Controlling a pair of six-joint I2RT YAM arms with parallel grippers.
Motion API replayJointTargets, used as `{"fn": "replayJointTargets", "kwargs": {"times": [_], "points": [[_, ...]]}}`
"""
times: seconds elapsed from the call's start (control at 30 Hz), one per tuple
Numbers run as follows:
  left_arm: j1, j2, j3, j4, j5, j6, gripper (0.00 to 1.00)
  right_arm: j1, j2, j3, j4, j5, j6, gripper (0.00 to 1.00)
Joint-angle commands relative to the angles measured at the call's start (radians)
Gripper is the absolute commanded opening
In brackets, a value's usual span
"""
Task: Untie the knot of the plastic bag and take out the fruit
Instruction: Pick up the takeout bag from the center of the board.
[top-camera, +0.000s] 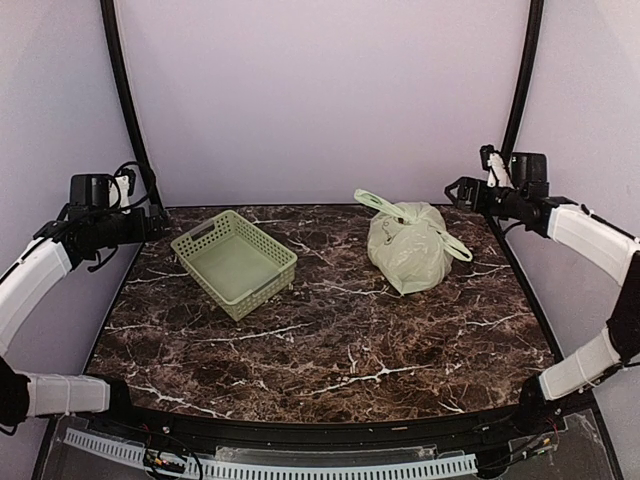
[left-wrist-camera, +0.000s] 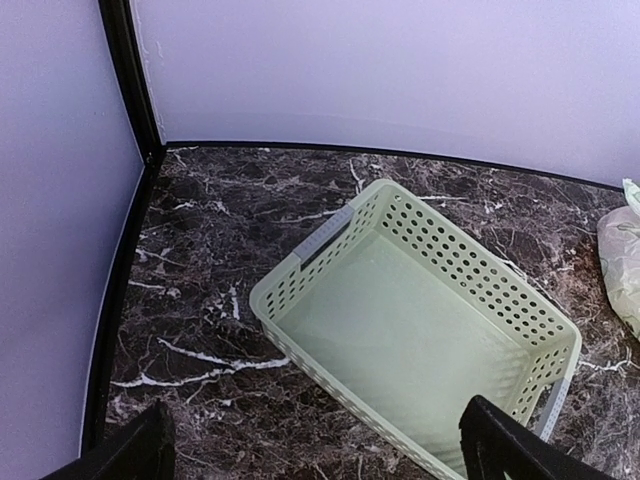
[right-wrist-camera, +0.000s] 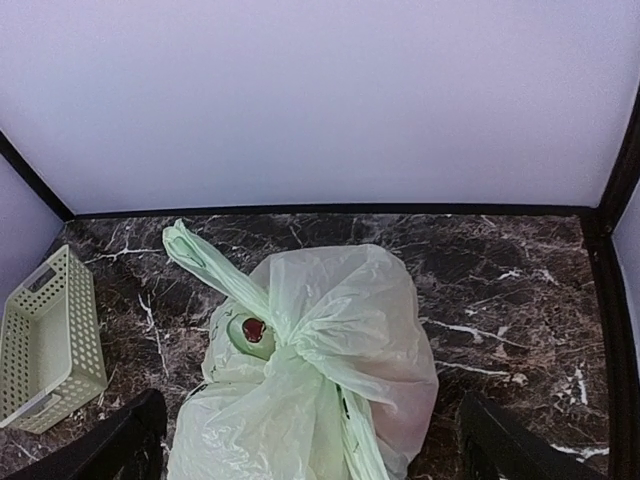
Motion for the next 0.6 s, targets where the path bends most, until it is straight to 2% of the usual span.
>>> {"fn": "replayJointTargets", "kwargs": {"times": [0.0, 0.13, 0.23, 0.4, 0.57], "points": [[-0.005, -0.011, -0.02, 0.002, 0.088, 0.012, 0.99, 0.041, 0.145, 0.185, -0.173, -0.094, 0.005, 0.99], [-0.006, -0.037, -0.031, 0.006, 0.082, 0.012, 0.99, 0.09, 0.319, 0.406, -0.332, -0.042, -0.013, 0.99], [-0.005, -0.061, -0.049, 0.014, 0.075, 0.012, 0.99, 0.122, 0.421, 0.499, -0.411, -0.014, -0.012, 0.99], [-0.006, -0.061, -0.053, 0.017, 0.079, 0.015, 0.99, 0.179, 0.536, 0.557, -0.47, 0.086, -0.017, 0.99], [-0.006, -0.048, -0.051, 0.011, 0.079, 0.015, 0.99, 0.201, 0.62, 0.559, -0.456, 0.124, -0.024, 0.99]]}}
